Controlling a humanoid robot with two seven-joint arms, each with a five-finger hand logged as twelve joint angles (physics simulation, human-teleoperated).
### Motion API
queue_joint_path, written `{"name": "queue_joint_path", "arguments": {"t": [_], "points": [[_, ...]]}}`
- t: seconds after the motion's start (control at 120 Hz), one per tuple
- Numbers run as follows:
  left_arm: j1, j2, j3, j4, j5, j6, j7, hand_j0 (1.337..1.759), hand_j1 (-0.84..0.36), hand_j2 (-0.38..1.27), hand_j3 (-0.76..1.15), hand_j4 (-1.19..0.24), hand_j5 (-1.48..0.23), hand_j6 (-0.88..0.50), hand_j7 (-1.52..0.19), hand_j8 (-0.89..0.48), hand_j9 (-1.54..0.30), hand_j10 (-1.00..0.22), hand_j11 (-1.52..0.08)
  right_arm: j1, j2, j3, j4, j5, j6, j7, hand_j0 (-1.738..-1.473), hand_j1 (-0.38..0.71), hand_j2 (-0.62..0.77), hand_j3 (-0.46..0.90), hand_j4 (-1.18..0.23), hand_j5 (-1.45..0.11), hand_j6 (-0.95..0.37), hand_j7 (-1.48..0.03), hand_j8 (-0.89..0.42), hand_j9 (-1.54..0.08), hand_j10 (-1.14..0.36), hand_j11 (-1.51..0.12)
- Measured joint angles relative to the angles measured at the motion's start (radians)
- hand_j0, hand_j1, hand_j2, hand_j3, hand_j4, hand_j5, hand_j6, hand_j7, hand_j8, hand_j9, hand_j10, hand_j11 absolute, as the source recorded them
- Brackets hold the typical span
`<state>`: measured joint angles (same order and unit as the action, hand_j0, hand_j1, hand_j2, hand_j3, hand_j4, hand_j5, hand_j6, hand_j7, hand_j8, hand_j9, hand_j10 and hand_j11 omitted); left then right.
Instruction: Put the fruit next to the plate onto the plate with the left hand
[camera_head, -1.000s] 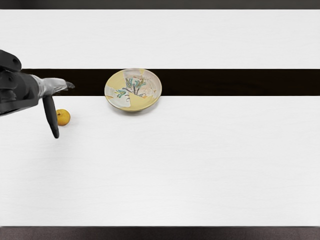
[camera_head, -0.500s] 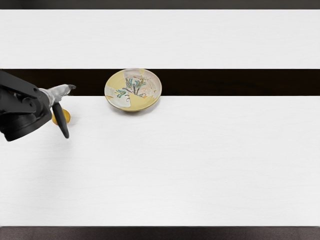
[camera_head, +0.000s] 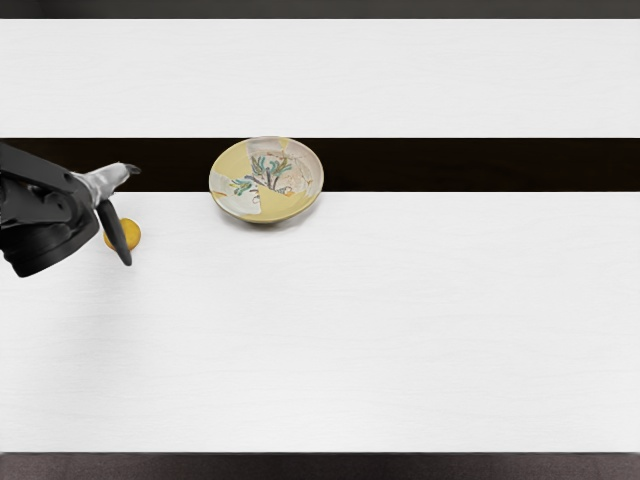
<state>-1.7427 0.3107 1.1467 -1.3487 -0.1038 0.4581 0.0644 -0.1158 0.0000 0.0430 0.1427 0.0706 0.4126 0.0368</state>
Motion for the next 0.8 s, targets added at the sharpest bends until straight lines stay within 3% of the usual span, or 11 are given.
{"name": "queue_joint_path", "arguments": {"t": [0.292,0.8], "points": [[0.045,-0.001,0.008,-0.001,-0.011,-0.002,0.0,1.658,0.22,0.02,0.0,-0.1,-0.13,-0.1,-0.13,-0.1,-0.13,-0.1,-0.13,0.0,0.0,0.0,0.0,0.0,0.0,0.0,-1.658,-0.34,0.0,0.0,-0.01,-0.01,-0.01,-0.01,-0.01,-0.01,-0.01,-0.01],[0.048,0.002,0.009,0.017,-0.023,0.006,0.0,1.658,0.07,0.05,0.0,-0.24,-0.31,-0.24,-0.31,-0.24,-0.31,-0.24,-0.31,0.0,0.0,0.0,0.0,0.0,0.0,0.0,-1.658,-0.34,0.0,0.0,-0.01,-0.01,-0.01,-0.01,-0.01,-0.01,-0.01,-0.01]]}}
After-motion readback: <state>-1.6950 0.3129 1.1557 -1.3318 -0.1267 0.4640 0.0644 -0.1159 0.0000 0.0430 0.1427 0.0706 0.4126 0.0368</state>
